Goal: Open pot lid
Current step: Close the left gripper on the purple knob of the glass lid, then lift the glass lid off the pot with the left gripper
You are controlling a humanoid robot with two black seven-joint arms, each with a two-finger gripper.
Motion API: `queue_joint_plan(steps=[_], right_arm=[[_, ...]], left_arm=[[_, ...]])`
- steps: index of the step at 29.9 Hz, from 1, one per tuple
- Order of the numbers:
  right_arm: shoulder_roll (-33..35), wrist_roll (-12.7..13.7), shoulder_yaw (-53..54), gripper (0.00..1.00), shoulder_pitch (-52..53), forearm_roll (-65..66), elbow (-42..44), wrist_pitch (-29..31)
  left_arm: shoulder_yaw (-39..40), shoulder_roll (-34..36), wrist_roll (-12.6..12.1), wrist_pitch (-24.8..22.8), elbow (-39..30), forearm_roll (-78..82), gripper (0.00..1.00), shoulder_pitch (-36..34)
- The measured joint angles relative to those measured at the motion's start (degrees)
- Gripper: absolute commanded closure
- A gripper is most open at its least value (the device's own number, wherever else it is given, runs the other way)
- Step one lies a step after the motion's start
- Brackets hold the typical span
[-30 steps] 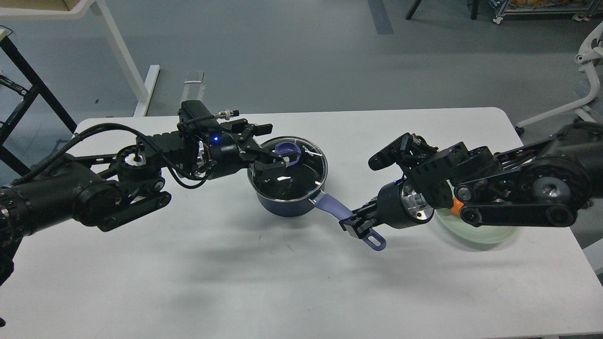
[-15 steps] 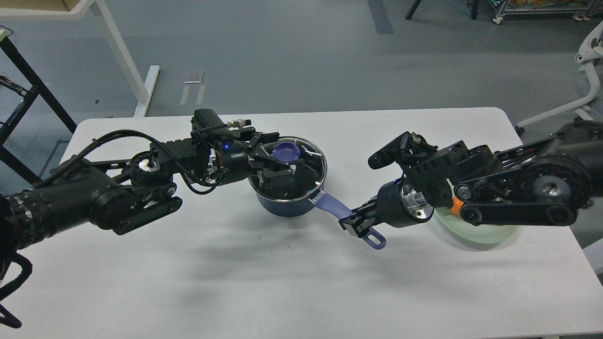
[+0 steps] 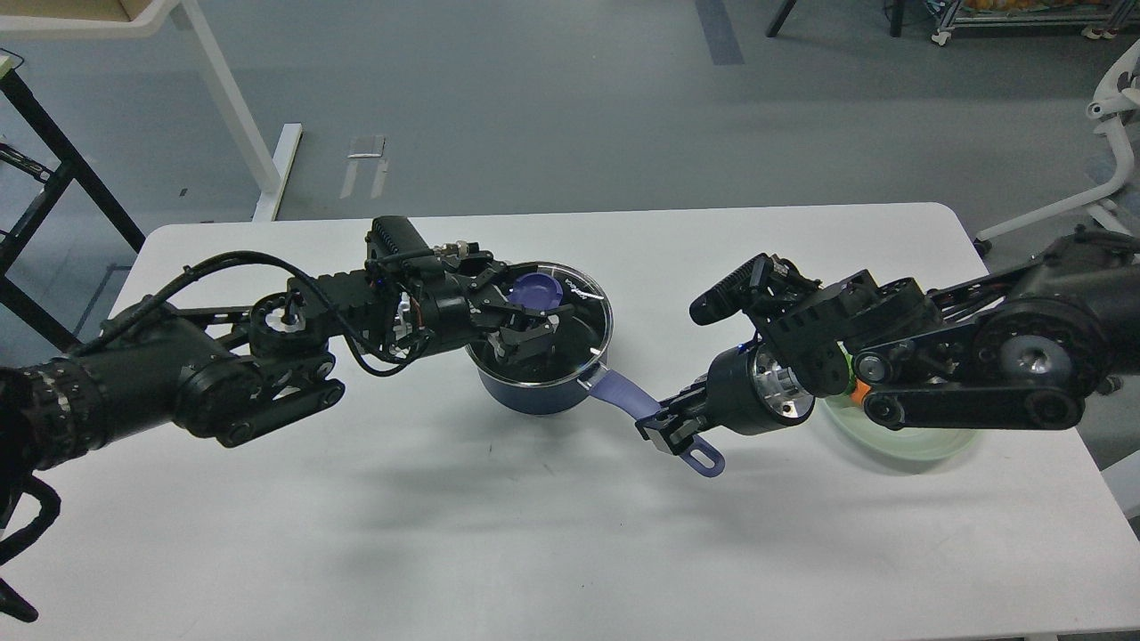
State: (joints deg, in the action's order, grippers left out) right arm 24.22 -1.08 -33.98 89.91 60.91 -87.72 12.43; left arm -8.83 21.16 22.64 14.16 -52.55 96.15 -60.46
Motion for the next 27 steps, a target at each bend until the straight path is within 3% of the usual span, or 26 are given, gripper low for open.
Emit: queue_joint_plan(steps=[4,14,20,27], right_arm=[[-0.02,0.03,0.01,0.79,0.04,0.00,0.00,0.00],[0.14,0.03,0.21,0.79,0.21,0.00,0.00,0.01],[0.30,0.02,0.19,0.79,-0.04,0.00,0.00,0.01],[0.25,0.03,0.24,0.79,0.07,0.09,0.01,0.04]], left_arm=[[-0.04,0.09,0.12,0.04,0.05,0.06,0.53,0.03],[0.77,2.19,0.47,0.65,-1.15,-0.67,0.53,-2.73],[0.66,11.86,0.95,0.13,-4.17,-4.87,0.52,-8.06],[-2.81,27.79,2.13,-0.41,-10.00,-5.51,0.53,-5.49]])
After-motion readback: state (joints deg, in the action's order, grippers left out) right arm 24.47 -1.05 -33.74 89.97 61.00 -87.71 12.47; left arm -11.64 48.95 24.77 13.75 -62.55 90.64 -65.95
